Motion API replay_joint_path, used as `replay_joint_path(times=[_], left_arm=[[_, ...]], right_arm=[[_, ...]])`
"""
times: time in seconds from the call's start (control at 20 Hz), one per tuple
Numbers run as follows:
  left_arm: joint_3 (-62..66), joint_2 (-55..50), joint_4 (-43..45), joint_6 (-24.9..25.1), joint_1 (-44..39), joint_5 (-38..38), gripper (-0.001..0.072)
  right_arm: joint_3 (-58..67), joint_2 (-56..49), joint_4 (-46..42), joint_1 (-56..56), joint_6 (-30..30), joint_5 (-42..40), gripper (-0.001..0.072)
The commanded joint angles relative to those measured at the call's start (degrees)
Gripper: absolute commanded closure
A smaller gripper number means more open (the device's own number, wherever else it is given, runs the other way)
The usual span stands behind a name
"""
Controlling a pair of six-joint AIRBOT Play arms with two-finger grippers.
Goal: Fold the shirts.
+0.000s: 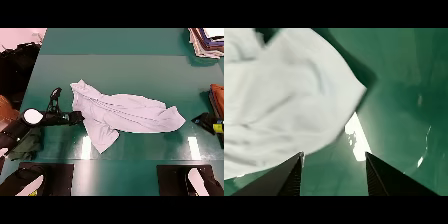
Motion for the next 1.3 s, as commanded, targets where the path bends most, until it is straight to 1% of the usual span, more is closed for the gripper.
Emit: replay_joint_path(times=[0.0,0.1,0.2,0.35,0.4,0.5,0.6,0.65,0.75,0.9,1.1,1.25], left_arm=[[3.0,0.0,0.1,0.8,0.0,-1.5,0.0684],[2.9,0.0,0.1,0.8,0.0,-2.3,0.0683],[2.9,0.0,0.2,0.8,0.0,-2.8,0.0683],[2.9,0.0,0.1,0.7,0.0,-2.9,0.0684],[2.9,0.0,0.1,0.7,0.0,-2.9,0.0684],[2.9,0.0,0.1,0.7,0.0,-3.3,0.0684],[3.0,0.0,0.1,0.7,0.0,-4.9,0.0684],[3.0,0.5,0.2,0.8,0.0,-5.2,0.0684],[4.5,3.4,1.9,0.6,0.0,-5.4,0.0684],[15.4,8.8,9.7,-1.4,0.0,-9.6,0.0684],[40.1,12.8,22.6,-2.8,0.0,-15.7,0.0684],[58.9,12.9,26.8,-2.8,0.0,-18.4,0.0684]], right_arm=[[-5.7,-2.8,0.0,-3.0,-0.4,-2.6,0.026],[-5.5,-7.5,2.9,-1.5,-2.2,-4.5,0.026],[-4.2,-12.1,5.4,1.1,-2.8,-7.4,0.0261],[-1.2,-18.5,5.6,6.0,-2.8,-10.4,0.0265],[0.0,-20.4,5.6,7.5,-2.8,-10.8,0.0291],[1.7,-23.3,5.4,10.0,-2.8,-11.0,0.0456],[2.8,-24.4,5.0,11.7,-2.8,-10.9,0.0668],[3.4,-24.2,5.0,12.2,-2.8,-10.9,0.0698],[5.5,-21.4,5.1,12.3,-2.8,-9.7,0.0698],[13.9,-13.3,5.2,12.3,-2.8,-7.0,0.0698],[31.0,-2.4,6.6,12.3,-2.8,-7.5,0.0699],[42.6,3.0,6.5,12.3,-2.8,-8.2,0.0698]])
